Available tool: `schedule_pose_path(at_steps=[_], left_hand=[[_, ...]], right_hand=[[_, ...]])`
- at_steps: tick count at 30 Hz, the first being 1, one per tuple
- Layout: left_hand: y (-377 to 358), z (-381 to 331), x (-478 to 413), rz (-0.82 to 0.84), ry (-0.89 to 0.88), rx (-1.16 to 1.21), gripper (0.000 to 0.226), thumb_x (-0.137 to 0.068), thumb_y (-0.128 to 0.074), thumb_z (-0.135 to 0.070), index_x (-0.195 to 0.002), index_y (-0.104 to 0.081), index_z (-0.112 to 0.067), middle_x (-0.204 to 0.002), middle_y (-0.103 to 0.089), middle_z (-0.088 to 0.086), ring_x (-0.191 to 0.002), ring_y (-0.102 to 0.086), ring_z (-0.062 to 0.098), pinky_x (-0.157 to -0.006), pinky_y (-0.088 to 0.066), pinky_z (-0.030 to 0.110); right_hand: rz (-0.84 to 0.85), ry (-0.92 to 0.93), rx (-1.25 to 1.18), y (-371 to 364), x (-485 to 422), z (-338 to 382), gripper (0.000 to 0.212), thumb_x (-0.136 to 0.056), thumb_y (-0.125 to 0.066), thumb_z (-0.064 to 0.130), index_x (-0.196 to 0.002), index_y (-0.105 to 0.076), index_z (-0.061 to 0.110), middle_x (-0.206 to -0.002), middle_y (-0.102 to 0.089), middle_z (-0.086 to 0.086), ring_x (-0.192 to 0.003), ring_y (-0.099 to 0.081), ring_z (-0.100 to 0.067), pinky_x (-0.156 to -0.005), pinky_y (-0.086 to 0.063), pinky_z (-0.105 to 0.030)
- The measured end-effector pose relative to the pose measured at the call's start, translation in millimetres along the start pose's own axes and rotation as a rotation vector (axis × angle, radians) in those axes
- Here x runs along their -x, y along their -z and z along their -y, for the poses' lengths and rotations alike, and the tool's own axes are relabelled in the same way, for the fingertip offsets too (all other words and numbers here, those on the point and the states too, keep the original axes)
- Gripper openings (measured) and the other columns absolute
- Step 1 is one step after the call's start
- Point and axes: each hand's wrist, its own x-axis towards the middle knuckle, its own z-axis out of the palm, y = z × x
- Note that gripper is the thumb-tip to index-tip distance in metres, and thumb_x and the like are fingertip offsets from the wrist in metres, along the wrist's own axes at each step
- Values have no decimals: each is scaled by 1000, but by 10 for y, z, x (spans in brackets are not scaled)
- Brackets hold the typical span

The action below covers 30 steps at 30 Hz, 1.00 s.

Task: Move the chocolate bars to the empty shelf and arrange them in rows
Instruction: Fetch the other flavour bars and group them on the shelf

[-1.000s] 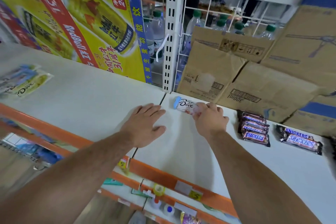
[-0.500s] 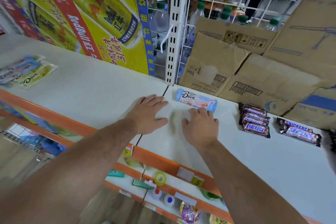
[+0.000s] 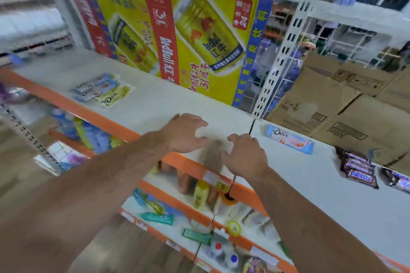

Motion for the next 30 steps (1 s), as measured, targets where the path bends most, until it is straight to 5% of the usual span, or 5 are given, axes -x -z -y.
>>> schedule_pose_path(at_steps=[5,13,25,30], left_hand=[[438,840,520,-74,49,32,61,-86,-50,-59,-141,-43,-34,-152,-37,-7,-141,-25,14,-113,-21,33],[881,2158,1141,-65,192,74,67,-82,-48,-61,-140,-44,-29,-148,-42,-4,-137,-35,16,-111,-35,38],[1130,3263,831,-244,361,96,32,-89,-51,-40,-113,-63,-24,-110,-61,3,-103,-58,23,-84,-49,33],[1228,3746,450,-200,512,73,41,-93,-49,-46,-124,-58,-22,-118,-59,4,-111,-55,25,-86,-44,30]], right_hand=[[4,82,-55,-137,-97,1082,54,-83,-53,49,-134,-47,30,-130,-48,-6,-124,-42,-29,-98,-43,-42],[49,230,-96,-322,-337,2558,53,-85,-54,44,-135,-49,29,-131,-49,-5,-124,-45,-27,-99,-44,-39],[-9,472,-61,-540,-1426,3532,37,-88,-52,35,-123,-60,27,-122,-59,-3,-115,-48,-27,-89,-47,-37],[-10,657,49,-611,-2064,3864,33,-86,-52,19,-113,-64,31,-111,-64,-1,-108,-54,-29,-82,-49,-38]])
